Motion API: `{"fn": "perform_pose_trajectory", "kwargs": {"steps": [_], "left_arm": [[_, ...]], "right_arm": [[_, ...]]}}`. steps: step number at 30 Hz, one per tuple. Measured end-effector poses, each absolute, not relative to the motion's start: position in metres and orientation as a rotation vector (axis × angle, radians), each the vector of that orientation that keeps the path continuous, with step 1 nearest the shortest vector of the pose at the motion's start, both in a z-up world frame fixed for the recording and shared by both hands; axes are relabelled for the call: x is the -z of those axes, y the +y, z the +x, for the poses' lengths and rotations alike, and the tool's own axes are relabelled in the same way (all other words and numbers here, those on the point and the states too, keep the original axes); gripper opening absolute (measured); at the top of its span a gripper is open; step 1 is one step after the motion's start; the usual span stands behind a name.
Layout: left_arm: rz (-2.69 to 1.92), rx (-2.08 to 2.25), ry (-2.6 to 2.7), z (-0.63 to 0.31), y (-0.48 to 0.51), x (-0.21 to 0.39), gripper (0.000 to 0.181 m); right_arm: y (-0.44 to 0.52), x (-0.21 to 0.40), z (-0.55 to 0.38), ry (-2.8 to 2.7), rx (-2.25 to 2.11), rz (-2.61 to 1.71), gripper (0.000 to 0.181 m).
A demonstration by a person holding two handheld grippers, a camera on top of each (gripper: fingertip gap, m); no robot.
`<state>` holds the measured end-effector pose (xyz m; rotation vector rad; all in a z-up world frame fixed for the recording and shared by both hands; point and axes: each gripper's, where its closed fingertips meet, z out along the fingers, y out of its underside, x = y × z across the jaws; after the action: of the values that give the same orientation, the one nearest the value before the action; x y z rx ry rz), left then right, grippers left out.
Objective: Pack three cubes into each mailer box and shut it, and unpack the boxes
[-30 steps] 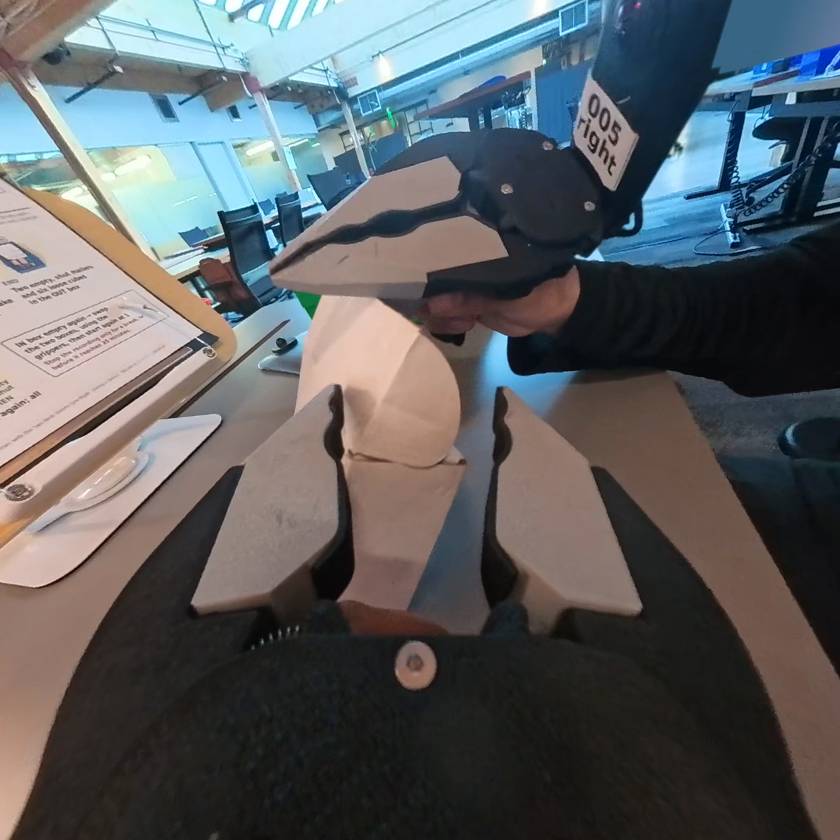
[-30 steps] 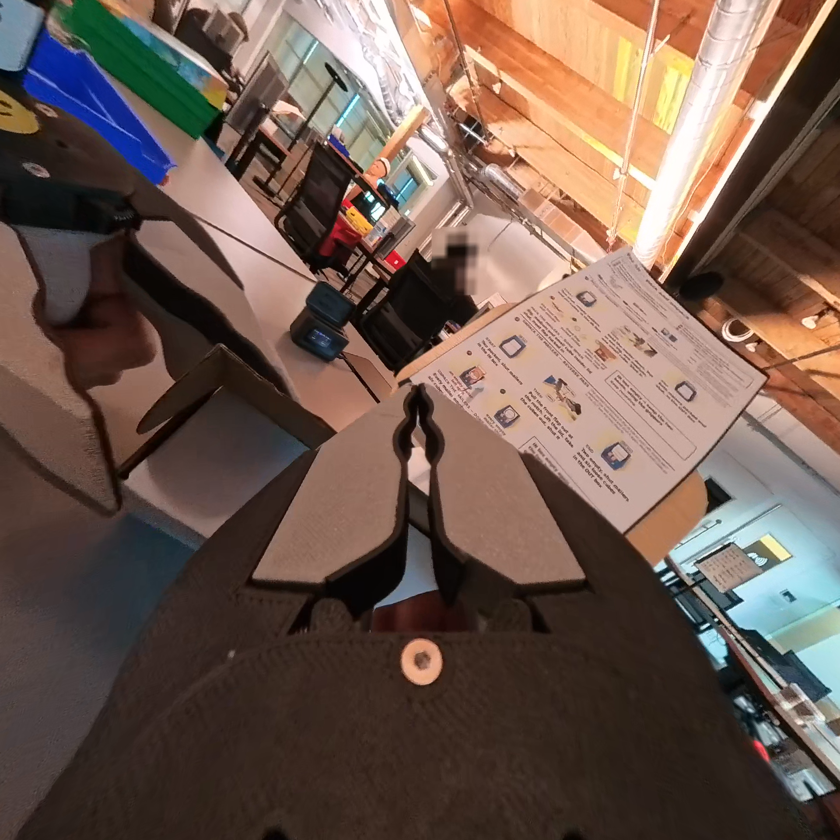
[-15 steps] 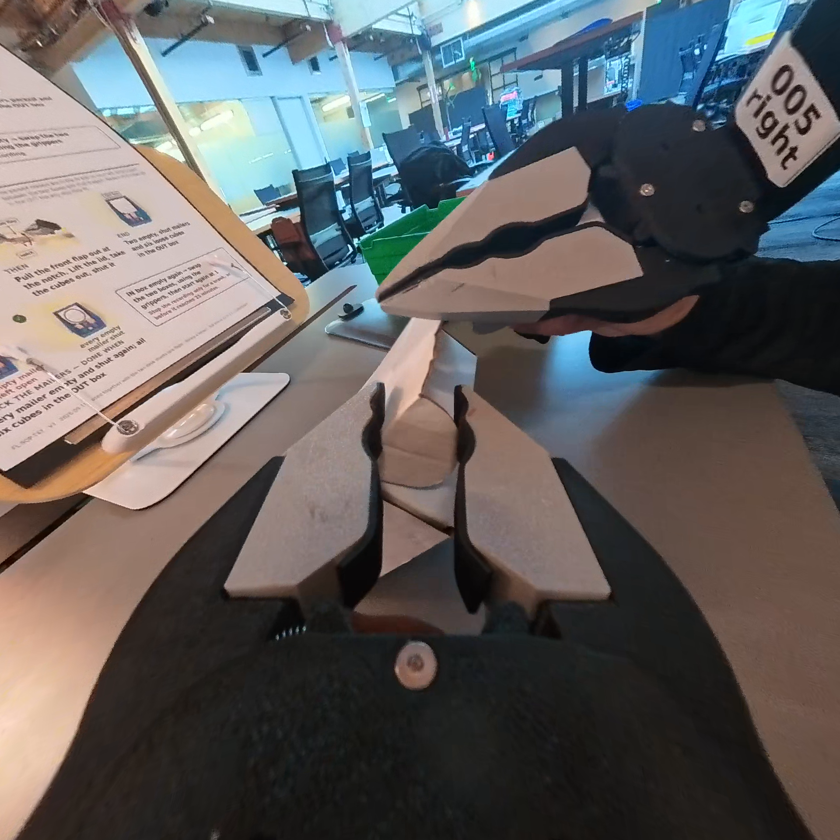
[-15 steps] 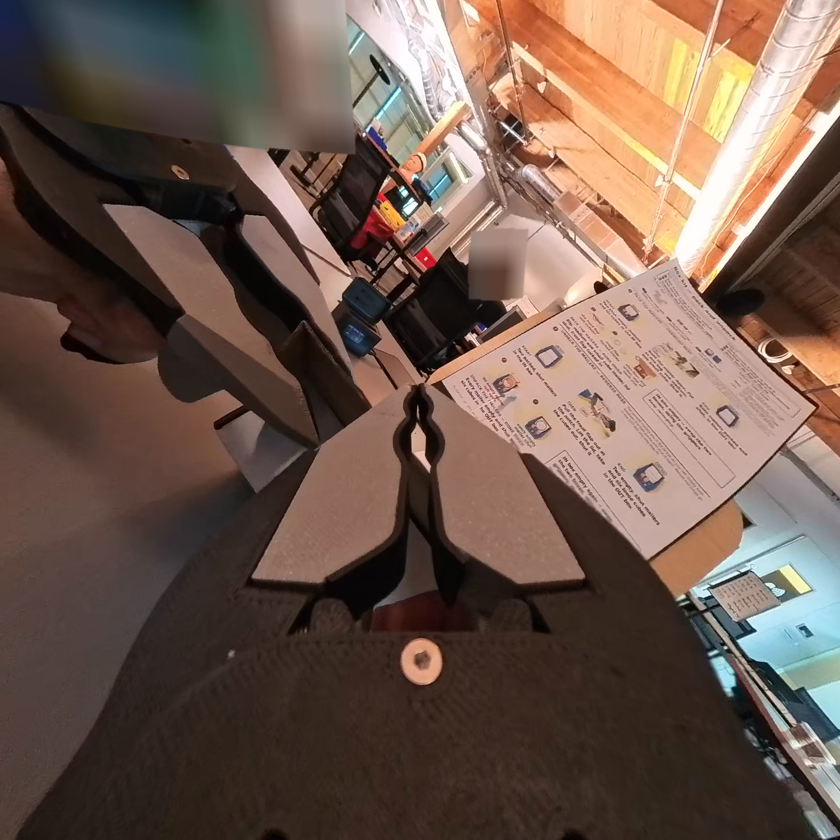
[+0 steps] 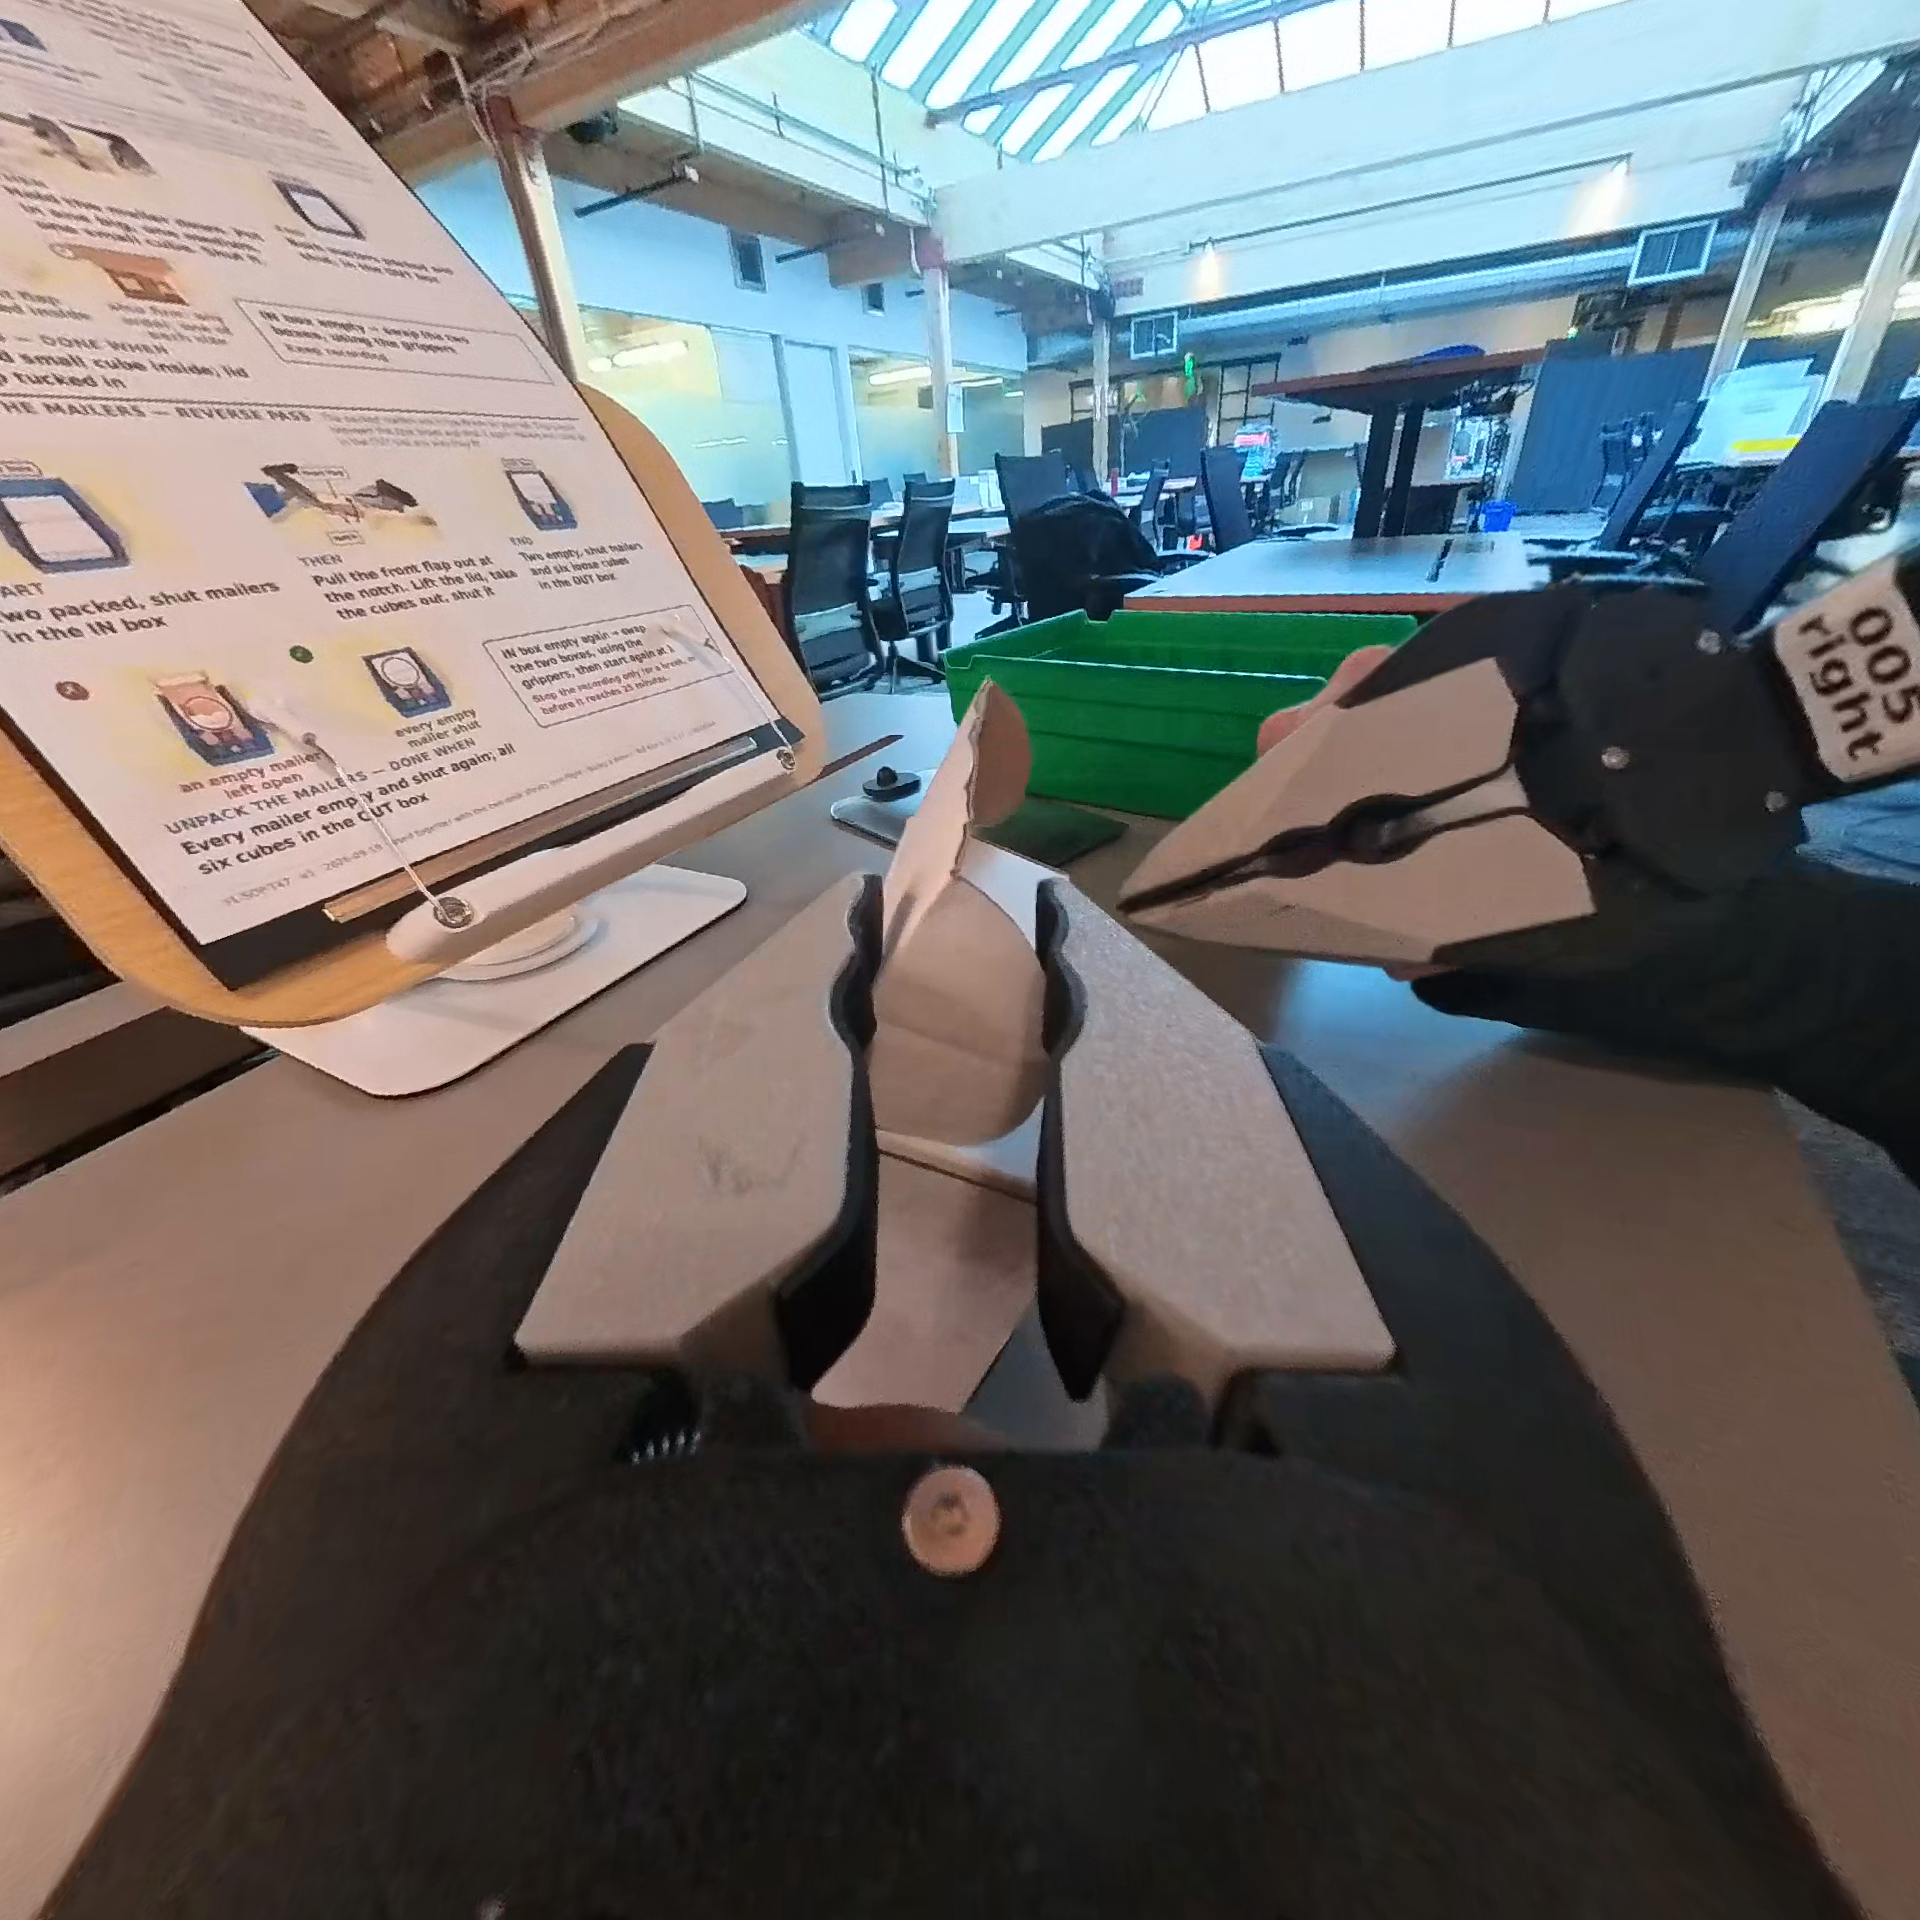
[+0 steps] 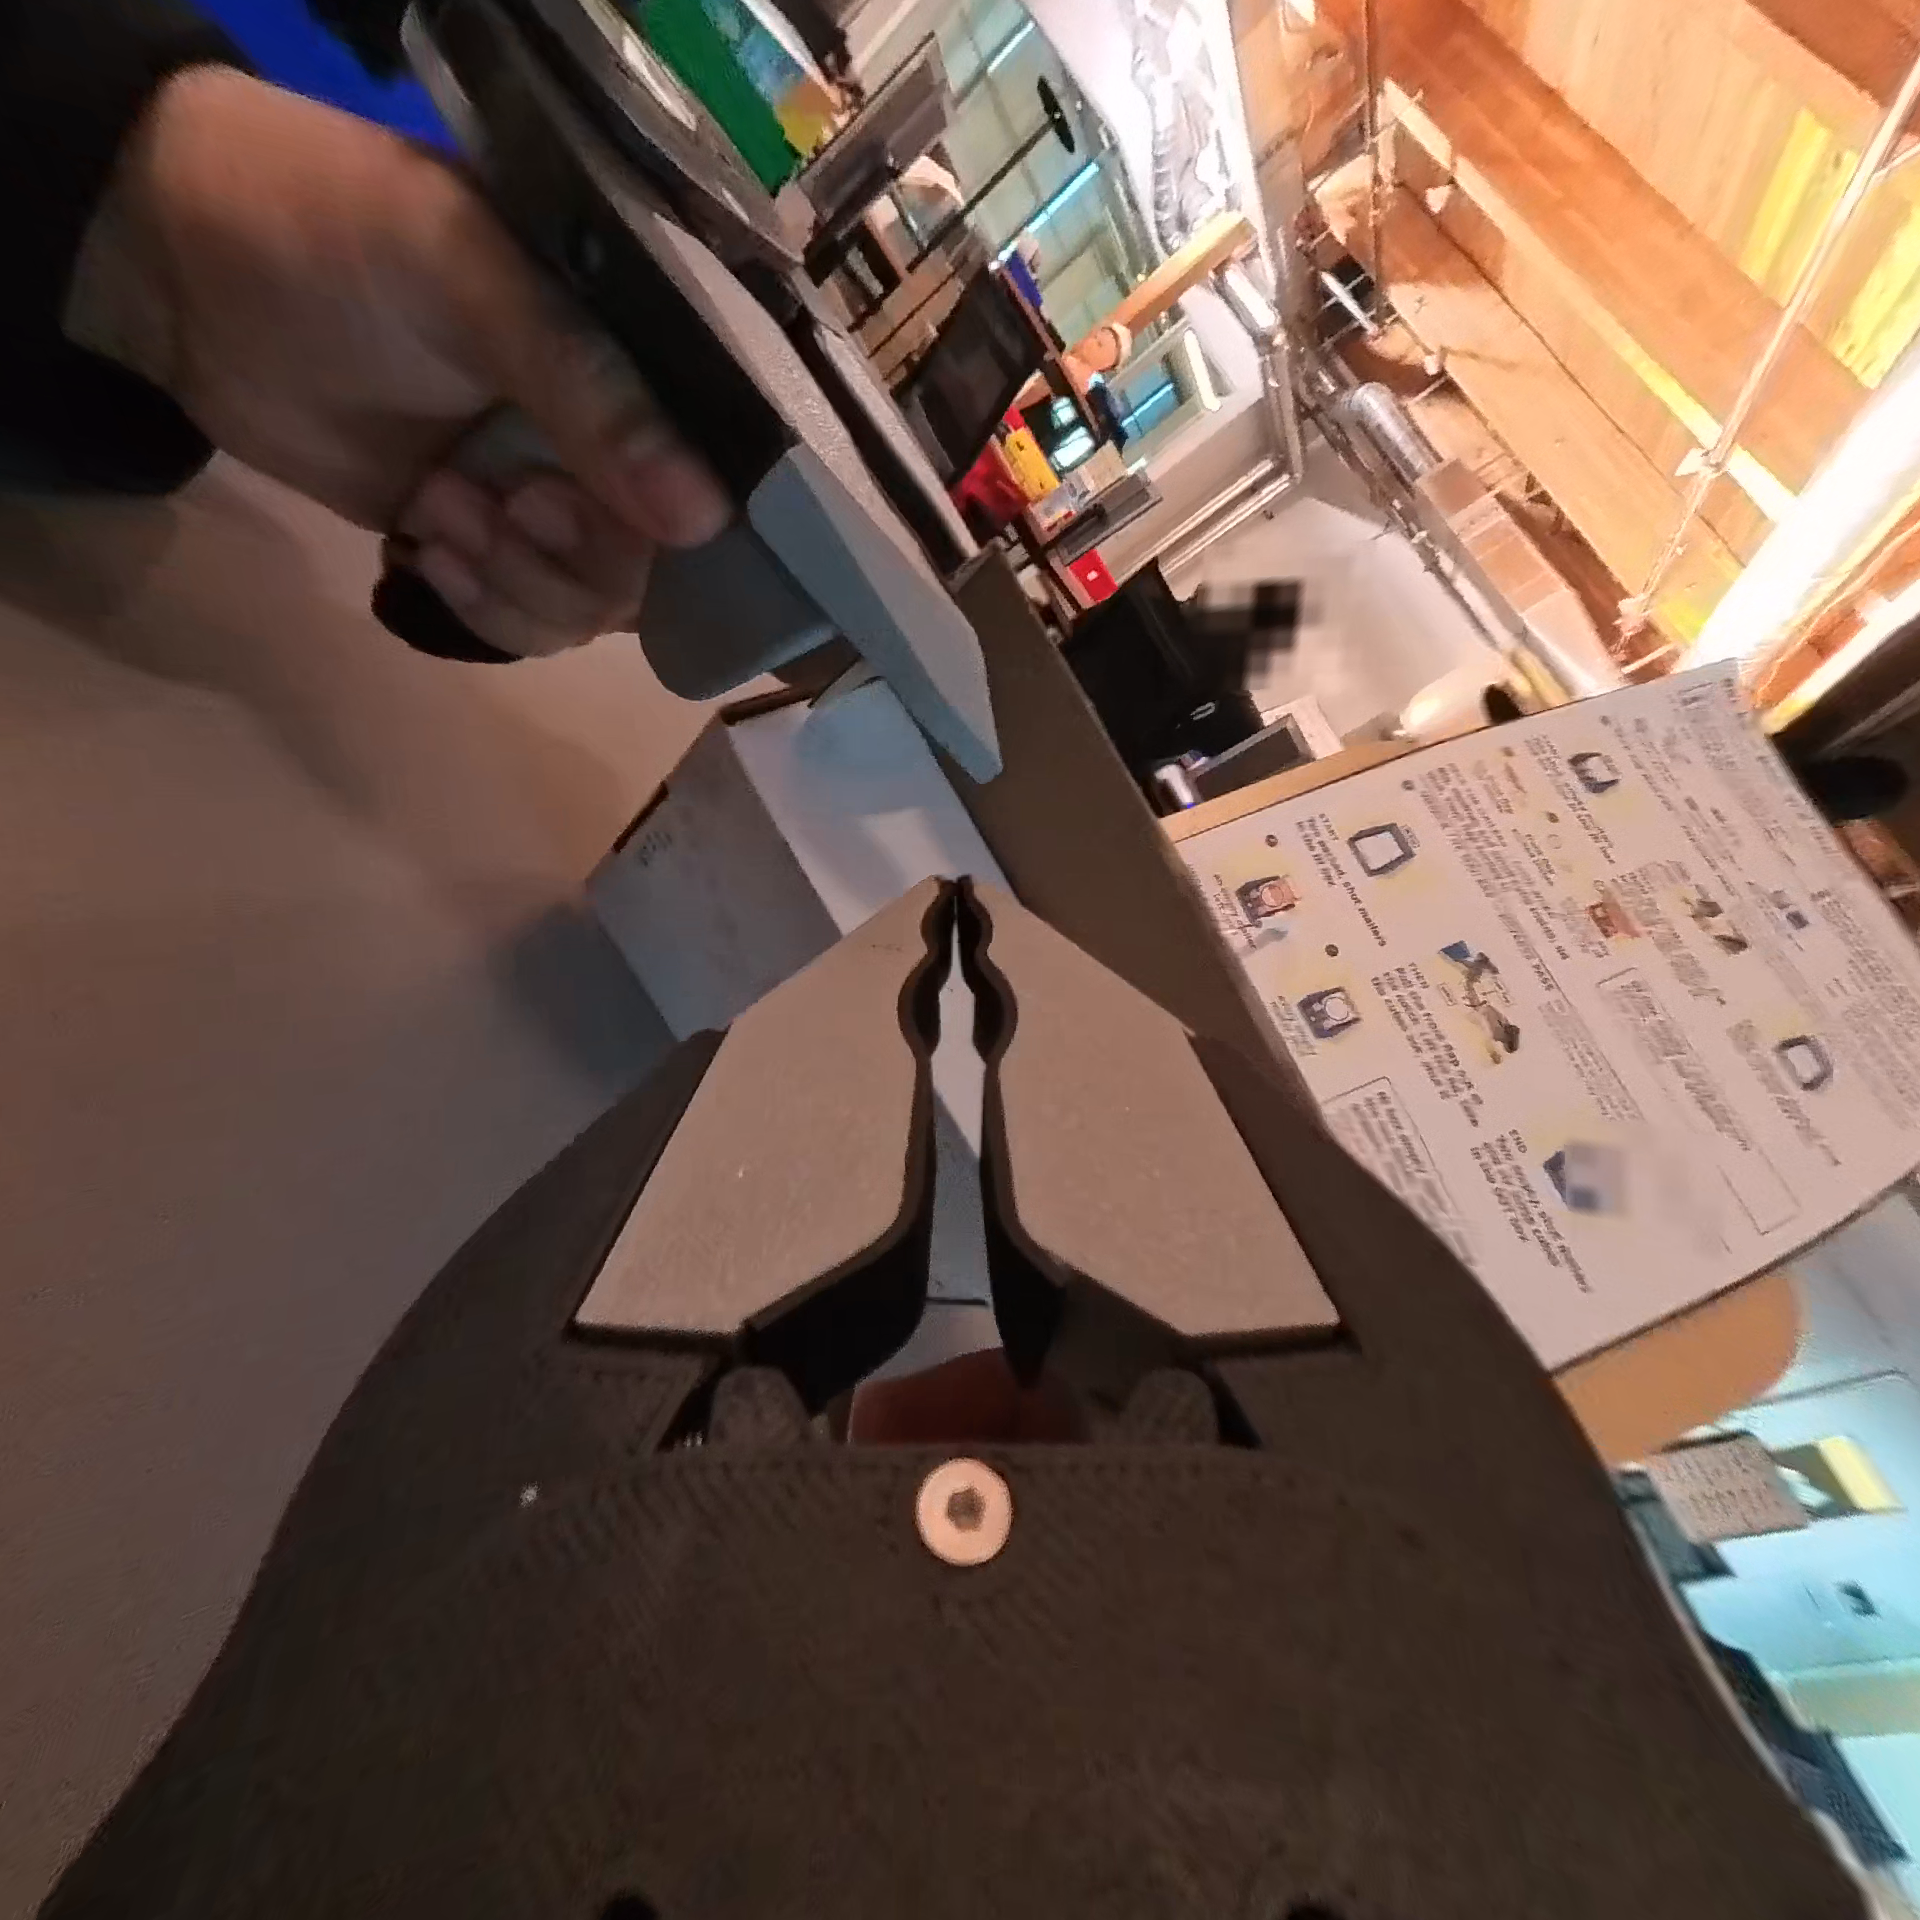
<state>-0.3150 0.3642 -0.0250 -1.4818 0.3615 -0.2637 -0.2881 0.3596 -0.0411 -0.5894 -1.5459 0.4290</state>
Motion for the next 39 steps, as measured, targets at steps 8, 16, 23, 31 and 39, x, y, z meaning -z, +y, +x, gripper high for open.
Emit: {"fn": "perform_pose_trajectory", "kwargs": {"steps": [8,16,23,31,39], "left_arm": [[-1.472,0.235,0.498,-0.297,0.359,0.031,0.028],[-1.471,0.27,0.51,-0.294,0.357,0.03,0.028],[-1.476,0.275,0.506,-0.294,0.357,0.031,0.027],[-1.486,0.321,0.51,-0.293,0.356,0.033,0.028],[-1.504,0.374,0.615,-0.273,0.35,0.042,0.028]], "right_arm": [[0.35,0.047,-0.288,-1.62,-0.53,-0.644,0.054],[0.36,0.091,-0.295,-1.78,-0.263,-0.608,0.045],[0.355,0.113,-0.292,-1.893,-0.26,-0.61,0.033],[0.345,0.076,-0.292,-1.731,-0.384,-0.549,0.034],[0.353,0.098,-0.296,-1.805,-0.298,-0.579,0.062]]}}
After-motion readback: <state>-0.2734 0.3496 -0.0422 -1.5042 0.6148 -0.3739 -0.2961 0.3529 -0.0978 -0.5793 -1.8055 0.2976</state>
